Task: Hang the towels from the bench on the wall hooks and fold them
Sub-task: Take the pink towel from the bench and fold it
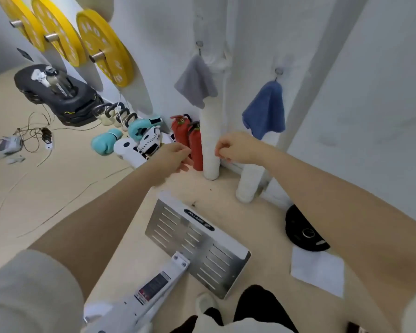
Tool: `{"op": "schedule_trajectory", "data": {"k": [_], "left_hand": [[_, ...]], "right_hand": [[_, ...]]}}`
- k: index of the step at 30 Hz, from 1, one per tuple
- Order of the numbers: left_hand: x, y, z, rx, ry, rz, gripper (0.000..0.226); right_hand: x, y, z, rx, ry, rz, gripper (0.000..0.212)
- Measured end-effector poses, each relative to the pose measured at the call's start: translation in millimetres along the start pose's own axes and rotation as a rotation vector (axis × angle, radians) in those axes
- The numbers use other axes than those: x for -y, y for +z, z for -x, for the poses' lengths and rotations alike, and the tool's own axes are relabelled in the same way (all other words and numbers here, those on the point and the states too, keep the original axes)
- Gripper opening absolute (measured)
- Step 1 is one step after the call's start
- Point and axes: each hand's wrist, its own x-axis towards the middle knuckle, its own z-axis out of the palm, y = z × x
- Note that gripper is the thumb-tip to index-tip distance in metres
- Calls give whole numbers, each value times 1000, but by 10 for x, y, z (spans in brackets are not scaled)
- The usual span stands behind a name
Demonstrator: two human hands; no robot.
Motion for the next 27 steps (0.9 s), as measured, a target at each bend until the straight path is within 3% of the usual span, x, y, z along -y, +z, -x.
{"op": "schedule_trajectory", "data": {"k": [5, 10, 21, 27], "left_hand": [[510, 598, 337, 57, -158, 102, 24], [1202, 877, 897, 9, -332, 202, 26], [2152, 602, 2426, -406, -513, 360, 18], [2607, 365, 3191, -505, -541, 411, 23]], "right_hand": [[-560, 393, 276, 67, 104, 55, 23], [-710, 1017, 511, 370, -9, 280, 28], [196, 2315, 1002, 660, -374, 377, 28], [825, 2891, 1286, 711, -511, 421, 28]]}}
